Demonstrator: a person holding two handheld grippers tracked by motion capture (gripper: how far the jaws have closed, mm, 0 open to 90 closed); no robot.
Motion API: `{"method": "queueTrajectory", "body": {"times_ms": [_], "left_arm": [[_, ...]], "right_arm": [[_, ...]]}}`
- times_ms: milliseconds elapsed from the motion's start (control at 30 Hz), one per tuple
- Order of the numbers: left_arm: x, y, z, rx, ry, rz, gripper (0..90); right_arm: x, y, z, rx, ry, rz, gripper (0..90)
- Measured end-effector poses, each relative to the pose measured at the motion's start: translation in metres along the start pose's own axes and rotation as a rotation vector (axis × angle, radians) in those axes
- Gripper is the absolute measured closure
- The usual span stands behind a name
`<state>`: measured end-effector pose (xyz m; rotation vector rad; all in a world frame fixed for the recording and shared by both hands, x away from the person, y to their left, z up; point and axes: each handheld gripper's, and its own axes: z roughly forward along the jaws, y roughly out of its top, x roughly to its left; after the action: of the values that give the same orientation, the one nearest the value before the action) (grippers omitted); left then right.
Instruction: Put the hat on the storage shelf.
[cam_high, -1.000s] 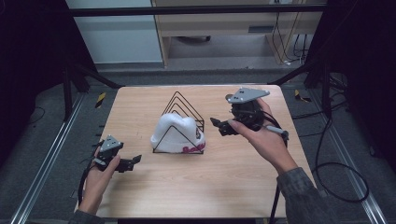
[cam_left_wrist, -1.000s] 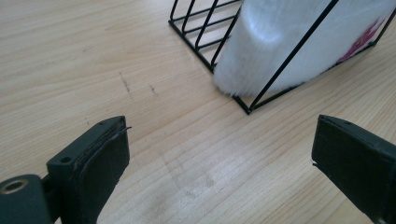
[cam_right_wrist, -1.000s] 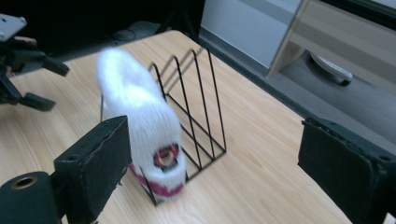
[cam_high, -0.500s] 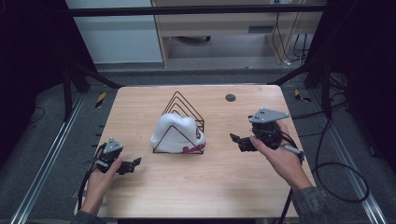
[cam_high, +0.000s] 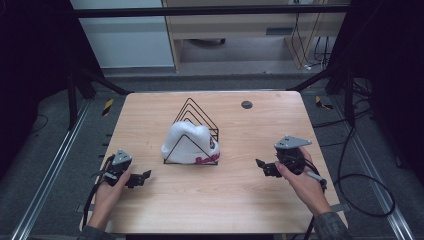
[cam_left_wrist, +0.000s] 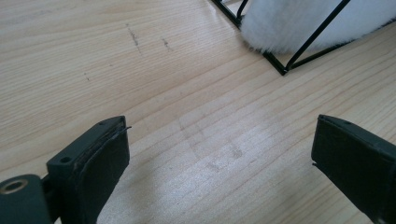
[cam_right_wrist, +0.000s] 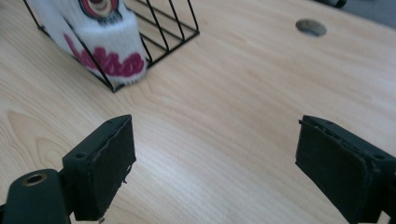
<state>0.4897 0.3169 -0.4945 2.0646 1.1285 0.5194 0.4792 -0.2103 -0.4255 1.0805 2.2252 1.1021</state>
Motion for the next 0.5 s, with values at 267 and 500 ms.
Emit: {"method": "queueTrajectory", "body": {"times_ms": [267, 500], "left_arm": [[-0.001, -0.002, 0.003, 0.014, 0.004, 0.001, 3.8], [0.000, -0.004, 0.009, 0.033, 0.004, -0.004, 3.8]], "right_arm": [[-0.003, -0.029, 0.019, 0.032, -0.002, 0.035, 12.5], [-0.014, -0.046, 0.037, 0.045, -0.029, 0.102, 13.0]]}}
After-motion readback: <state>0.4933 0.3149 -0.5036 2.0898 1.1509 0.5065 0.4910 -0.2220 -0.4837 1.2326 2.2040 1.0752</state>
